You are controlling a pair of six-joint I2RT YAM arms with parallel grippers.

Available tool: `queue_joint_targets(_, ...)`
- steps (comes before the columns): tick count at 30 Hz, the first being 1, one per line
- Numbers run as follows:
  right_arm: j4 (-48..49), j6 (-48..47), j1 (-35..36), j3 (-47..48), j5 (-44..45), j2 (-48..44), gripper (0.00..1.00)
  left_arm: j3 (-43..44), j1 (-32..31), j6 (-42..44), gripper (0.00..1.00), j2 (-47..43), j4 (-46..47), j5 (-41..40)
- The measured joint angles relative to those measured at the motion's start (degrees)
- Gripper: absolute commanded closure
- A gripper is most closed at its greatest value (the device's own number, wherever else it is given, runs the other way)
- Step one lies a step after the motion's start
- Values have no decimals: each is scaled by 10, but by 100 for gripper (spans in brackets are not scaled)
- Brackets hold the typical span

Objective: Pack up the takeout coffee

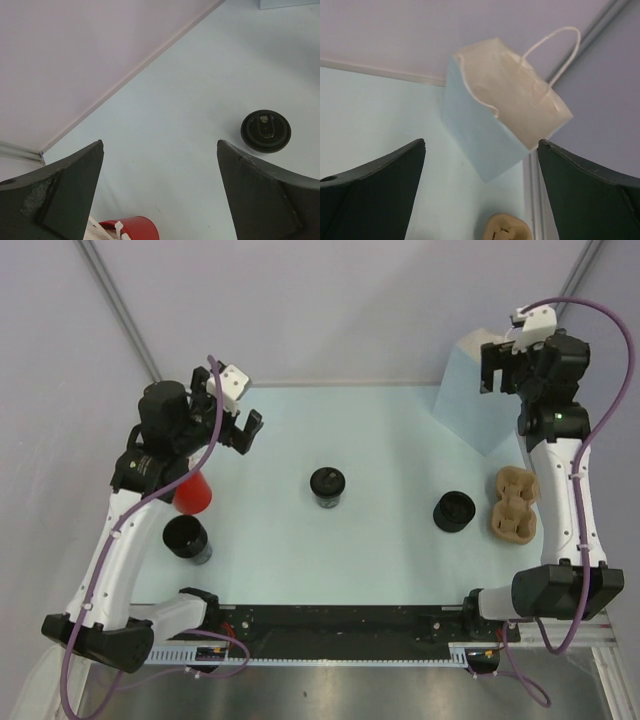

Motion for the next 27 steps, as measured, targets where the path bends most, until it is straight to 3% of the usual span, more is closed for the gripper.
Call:
queue_joint_targets(7,3,5,-78,0,-51,33,0,-10,0,0,0,-1,-5,11)
queue_joint_targets(17,42,-2,-81,12,-118,115,0,-26,0,0,1,-1,-5,24)
queue_joint_targets(27,42,-15,-80,156,-150,233,2,-32,0,0,1,0,-4,28)
